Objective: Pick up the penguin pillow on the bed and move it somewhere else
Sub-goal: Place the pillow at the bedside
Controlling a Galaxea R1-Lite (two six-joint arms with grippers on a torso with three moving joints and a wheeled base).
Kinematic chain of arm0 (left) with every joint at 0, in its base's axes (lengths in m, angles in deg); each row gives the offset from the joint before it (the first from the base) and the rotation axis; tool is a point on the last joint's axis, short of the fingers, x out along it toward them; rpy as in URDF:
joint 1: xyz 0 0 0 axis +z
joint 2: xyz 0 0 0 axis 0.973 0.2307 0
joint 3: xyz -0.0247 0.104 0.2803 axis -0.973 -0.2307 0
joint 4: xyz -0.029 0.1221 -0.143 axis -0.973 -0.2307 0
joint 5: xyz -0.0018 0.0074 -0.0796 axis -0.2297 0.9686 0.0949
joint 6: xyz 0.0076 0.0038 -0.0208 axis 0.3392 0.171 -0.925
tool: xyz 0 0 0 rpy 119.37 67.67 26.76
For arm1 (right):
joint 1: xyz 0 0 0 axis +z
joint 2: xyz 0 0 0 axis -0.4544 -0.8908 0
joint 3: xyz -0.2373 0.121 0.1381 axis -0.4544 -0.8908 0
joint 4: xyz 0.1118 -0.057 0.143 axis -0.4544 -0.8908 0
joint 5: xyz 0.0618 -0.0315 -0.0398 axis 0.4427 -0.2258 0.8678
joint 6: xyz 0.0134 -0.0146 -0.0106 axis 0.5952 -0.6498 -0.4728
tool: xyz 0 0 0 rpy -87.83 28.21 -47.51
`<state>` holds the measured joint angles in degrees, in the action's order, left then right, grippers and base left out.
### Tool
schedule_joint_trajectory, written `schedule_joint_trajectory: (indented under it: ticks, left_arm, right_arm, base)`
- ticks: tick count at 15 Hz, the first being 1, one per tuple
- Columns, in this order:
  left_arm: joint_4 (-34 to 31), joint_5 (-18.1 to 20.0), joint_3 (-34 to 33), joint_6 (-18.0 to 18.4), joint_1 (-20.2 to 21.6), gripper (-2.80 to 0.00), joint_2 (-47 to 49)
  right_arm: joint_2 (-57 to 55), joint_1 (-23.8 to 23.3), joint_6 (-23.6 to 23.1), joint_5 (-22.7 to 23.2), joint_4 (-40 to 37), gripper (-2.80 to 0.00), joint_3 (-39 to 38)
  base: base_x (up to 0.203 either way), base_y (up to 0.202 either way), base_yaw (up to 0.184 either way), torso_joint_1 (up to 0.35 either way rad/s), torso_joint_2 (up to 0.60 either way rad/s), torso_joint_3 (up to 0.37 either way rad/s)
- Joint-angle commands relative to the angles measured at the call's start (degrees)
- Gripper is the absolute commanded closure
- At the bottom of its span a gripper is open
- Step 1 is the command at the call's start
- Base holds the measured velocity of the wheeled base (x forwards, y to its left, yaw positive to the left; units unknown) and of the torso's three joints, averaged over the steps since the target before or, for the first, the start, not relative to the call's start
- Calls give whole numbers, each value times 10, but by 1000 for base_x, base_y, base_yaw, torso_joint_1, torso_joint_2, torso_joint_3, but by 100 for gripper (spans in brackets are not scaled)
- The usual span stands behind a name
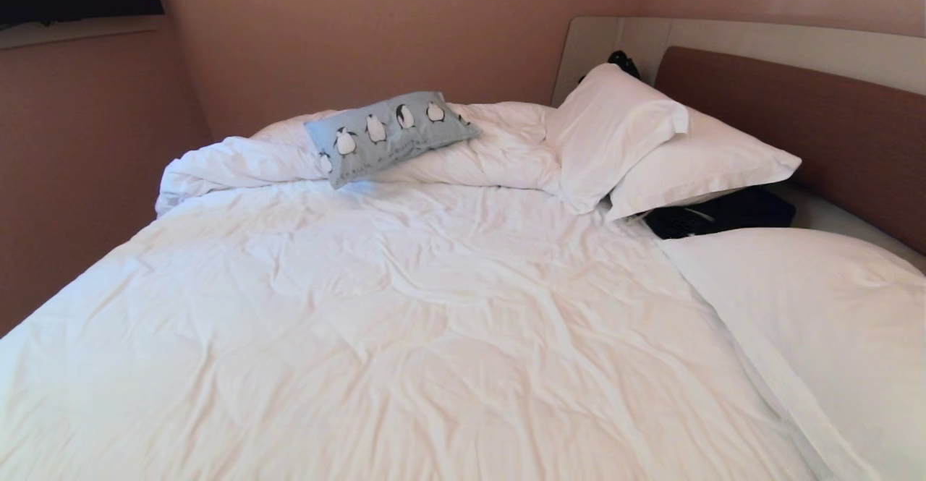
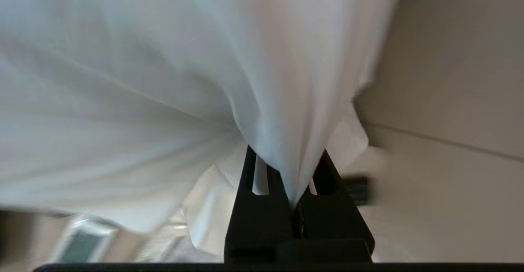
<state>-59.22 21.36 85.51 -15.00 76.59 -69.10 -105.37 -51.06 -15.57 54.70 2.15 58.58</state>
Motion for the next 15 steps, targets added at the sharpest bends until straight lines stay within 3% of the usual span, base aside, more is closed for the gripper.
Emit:
schedule_joint_trajectory:
  ticks: [1,6,12,15]
  left_arm:
    - [0,0,-1,0,0,0,0]
    - [0,0,0,-1,0,0,0]
    - [0,0,-1,-1,0,0,0]
    - [0,0,0,0,0,0,0]
  right_arm:
    - [35,10,30,5,87,0,0]
    - [96,49,85,40,92,0,0]
    - [54,64,88,35,232,0,0]
    - [26,64,87,32,238,0,-1]
  base:
    - [0,0,0,0,0,0]
    - [0,0,0,0,0,0]
    - [0,0,0,0,0,0]
    - [0,0,0,0,0,0]
